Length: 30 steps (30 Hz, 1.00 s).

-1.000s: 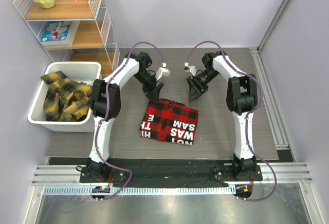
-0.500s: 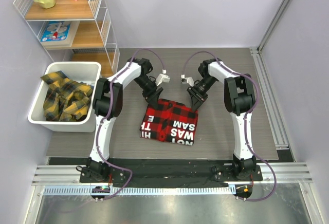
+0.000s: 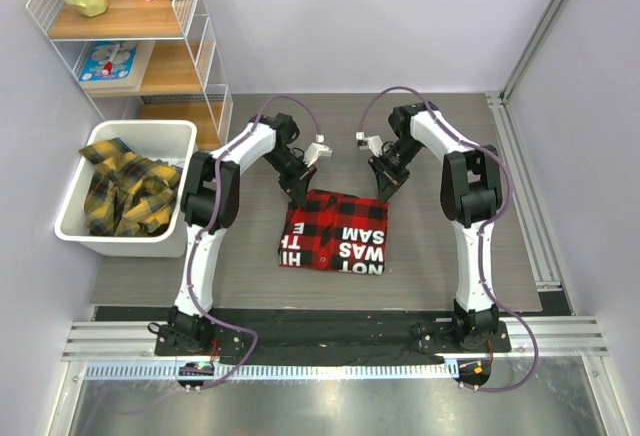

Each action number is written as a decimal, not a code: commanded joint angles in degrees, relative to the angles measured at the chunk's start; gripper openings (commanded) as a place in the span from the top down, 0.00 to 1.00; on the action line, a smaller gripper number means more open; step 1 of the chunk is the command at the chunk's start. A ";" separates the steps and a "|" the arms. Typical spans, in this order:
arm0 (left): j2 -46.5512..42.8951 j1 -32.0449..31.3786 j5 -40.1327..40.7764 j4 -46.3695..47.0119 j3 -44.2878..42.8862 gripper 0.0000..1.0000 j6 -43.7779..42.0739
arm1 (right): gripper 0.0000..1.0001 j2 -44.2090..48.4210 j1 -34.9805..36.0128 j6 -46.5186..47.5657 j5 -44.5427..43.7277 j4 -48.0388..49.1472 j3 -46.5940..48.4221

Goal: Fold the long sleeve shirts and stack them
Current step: Fold the shirt

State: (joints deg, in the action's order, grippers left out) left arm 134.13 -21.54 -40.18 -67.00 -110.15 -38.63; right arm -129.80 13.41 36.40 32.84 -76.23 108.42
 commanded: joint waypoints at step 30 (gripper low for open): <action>-25.33 -4.57 -25.58 44.06 46.76 0.00 52.51 | 0.00 23.48 8.13 -46.61 31.42 44.06 -44.42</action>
State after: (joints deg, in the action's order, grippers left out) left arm 103.50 -28.47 -64.66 -28.01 -68.53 8.23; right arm -101.38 21.85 -2.87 60.77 -41.85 70.72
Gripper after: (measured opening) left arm 0.996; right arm 0.995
